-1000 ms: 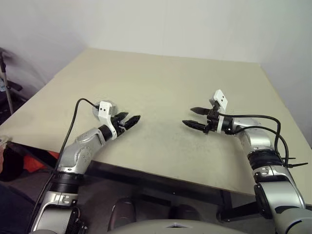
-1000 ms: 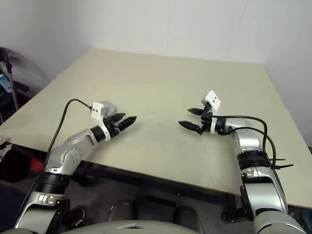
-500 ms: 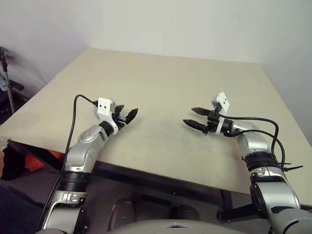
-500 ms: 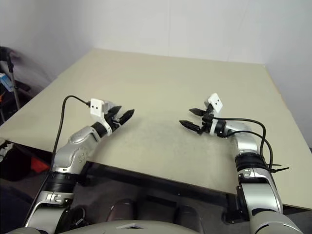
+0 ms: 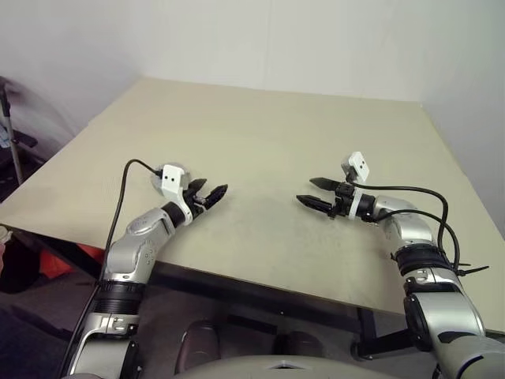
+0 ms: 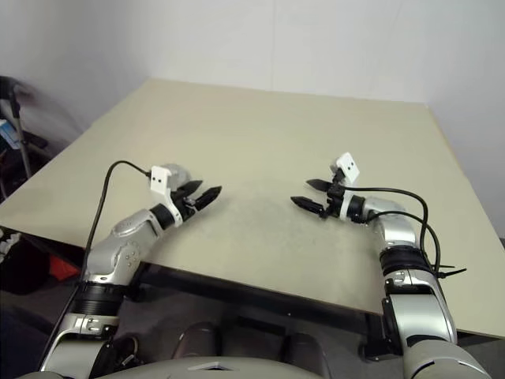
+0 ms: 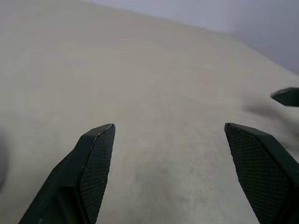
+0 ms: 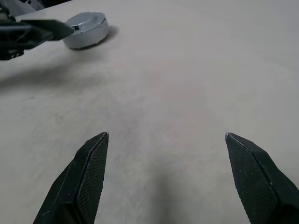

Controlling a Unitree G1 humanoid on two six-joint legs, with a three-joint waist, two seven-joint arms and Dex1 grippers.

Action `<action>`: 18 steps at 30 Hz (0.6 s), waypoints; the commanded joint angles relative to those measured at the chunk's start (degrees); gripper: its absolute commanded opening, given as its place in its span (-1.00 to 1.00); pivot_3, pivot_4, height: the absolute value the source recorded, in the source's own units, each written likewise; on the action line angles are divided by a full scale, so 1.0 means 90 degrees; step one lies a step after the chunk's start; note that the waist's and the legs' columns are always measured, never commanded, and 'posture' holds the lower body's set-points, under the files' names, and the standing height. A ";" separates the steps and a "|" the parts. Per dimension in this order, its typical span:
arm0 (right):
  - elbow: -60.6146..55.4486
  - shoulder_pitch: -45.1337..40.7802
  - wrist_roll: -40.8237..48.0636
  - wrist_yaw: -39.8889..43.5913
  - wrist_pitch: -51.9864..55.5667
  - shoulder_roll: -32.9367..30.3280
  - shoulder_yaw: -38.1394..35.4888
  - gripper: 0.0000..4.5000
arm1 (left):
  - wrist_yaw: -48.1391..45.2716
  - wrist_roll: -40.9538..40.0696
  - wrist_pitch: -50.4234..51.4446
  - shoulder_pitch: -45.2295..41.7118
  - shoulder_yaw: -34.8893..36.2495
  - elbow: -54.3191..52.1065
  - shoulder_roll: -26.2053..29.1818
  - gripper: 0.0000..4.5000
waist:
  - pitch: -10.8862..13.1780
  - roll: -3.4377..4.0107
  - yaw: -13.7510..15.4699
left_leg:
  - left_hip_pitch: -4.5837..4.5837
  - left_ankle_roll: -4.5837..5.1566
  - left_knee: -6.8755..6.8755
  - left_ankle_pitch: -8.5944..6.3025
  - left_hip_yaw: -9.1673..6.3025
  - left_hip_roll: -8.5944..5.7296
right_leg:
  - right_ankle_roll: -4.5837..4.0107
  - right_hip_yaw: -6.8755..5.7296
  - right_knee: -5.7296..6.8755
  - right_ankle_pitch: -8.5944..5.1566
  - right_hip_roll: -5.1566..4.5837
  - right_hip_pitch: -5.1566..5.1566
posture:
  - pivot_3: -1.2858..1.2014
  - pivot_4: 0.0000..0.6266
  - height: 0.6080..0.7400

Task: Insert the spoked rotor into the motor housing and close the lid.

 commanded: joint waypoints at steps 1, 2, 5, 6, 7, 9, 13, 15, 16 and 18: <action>-0.0060 -0.0221 -0.0032 -0.0342 -0.0246 0.0031 -0.0224 1.00 | -0.0141 -0.0017 0.0081 -0.0010 0.0016 -0.0255 0.0068 0.78 | 0.0000 0.0000 -0.0001 | 0.0000 0.0000 0.0000 0.0000 0.0000 0.0000 | 0.0000 0.0000 0.0000 0.0000 0.0000 0.0000 | 0.03 -1.00 1.00; -0.0041 -0.0228 -0.0052 -0.0407 -0.0281 0.0034 -0.0224 1.00 | -0.0146 0.0010 0.0090 -0.0011 0.0000 -0.0246 0.0066 0.78 | 0.0000 0.0000 -0.0001 | 0.0000 0.0000 0.0000 0.0000 0.0000 0.0000 | 0.0000 0.0000 0.0000 0.0000 0.0000 -0.0001 | 0.03 -1.00 1.00; -0.0047 -0.0233 -0.0066 -0.0493 -0.0307 0.0050 -0.0223 1.00 | -0.0166 0.0040 0.0047 -0.0078 -0.0011 -0.0139 0.0007 0.78 | 0.0000 0.0000 -0.0002 | -0.0001 0.0000 0.0000 0.0000 0.0000 0.0000 | 0.0000 0.0000 0.0000 0.0000 0.0000 -0.0001 | 0.03 -1.00 1.00; -0.0079 -0.0224 -0.0054 -0.0490 -0.0284 0.0060 -0.0228 1.00 | -0.0172 0.0055 0.0026 -0.0099 -0.0014 -0.0097 -0.0008 0.78 | 0.0000 0.0000 -0.0003 | -0.0001 0.0000 0.0000 0.0000 0.0000 0.0000 | 0.0000 0.0000 0.0000 0.0000 0.0000 -0.0001 | 0.03 -1.00 1.00; -0.0103 -0.0216 -0.0044 -0.0483 -0.0266 0.0066 -0.0233 1.00 | -0.0178 0.0068 0.0015 -0.0110 -0.0015 -0.0073 -0.0017 0.78 | 0.0000 0.0000 -0.0003 | -0.0001 0.0000 0.0000 0.0000 0.0000 0.0000 | 0.0000 0.0000 -0.0001 0.0000 0.0000 -0.0001 | 0.03 -1.00 1.00; -0.0231 -0.0158 -0.0025 -0.0457 -0.0217 0.0063 -0.0223 1.00 | -0.0196 0.0081 0.0012 -0.0095 -0.0021 -0.0090 -0.0025 0.78 | 0.0000 0.0001 -0.0004 | -0.0001 0.0000 0.0000 0.0000 0.0000 0.0000 | 0.0000 0.0000 -0.0001 0.0000 0.0000 -0.0001 | 0.03 -1.00 1.00; -0.0412 -0.0138 -0.0047 -0.0565 -0.0139 -0.0012 -0.0254 1.00 | -0.0233 0.0160 -0.0075 -0.0100 -0.0022 0.0064 -0.0061 0.78 | 0.0000 0.0001 -0.0003 | -0.0001 0.0001 0.0000 -0.0001 0.0000 0.0000 | 0.0000 0.0000 0.0000 0.0000 0.0000 -0.0001 | 0.03 -1.00 1.00; -0.0528 -0.0141 -0.0020 -0.0591 -0.0035 0.0001 -0.0249 1.00 | -0.0231 0.0189 -0.0049 -0.0162 -0.0036 0.0058 -0.0077 0.78 | 0.0001 0.0001 -0.0003 | 0.0000 0.0000 0.0000 0.0000 -0.0001 0.0001 | 0.0000 0.0001 -0.0001 0.0000 0.0000 -0.0001 | 0.03 -1.00 1.00; -0.0608 -0.0127 -0.0011 -0.0587 0.0020 0.0014 -0.0230 1.00 | -0.0232 0.0170 -0.0016 -0.0185 -0.0022 0.0020 -0.0080 0.78 | 0.0001 0.0001 -0.0003 | 0.0000 0.0001 0.0000 0.0000 -0.0001 0.0001 | 0.0000 0.0000 -0.0001 0.0000 0.0000 -0.0001 | 0.03 -1.00 1.00; -0.0635 -0.0146 -0.0062 -0.0670 0.0009 0.0056 -0.0212 1.00 | -0.0256 0.0150 0.0015 -0.0189 -0.0005 -0.0016 -0.0073 0.78 | 0.0001 0.0001 -0.0003 | 0.0000 0.0001 0.0000 0.0000 -0.0001 0.0000 | 0.0000 0.0000 -0.0001 0.0000 0.0000 -0.0001 | 0.03 -1.00 1.00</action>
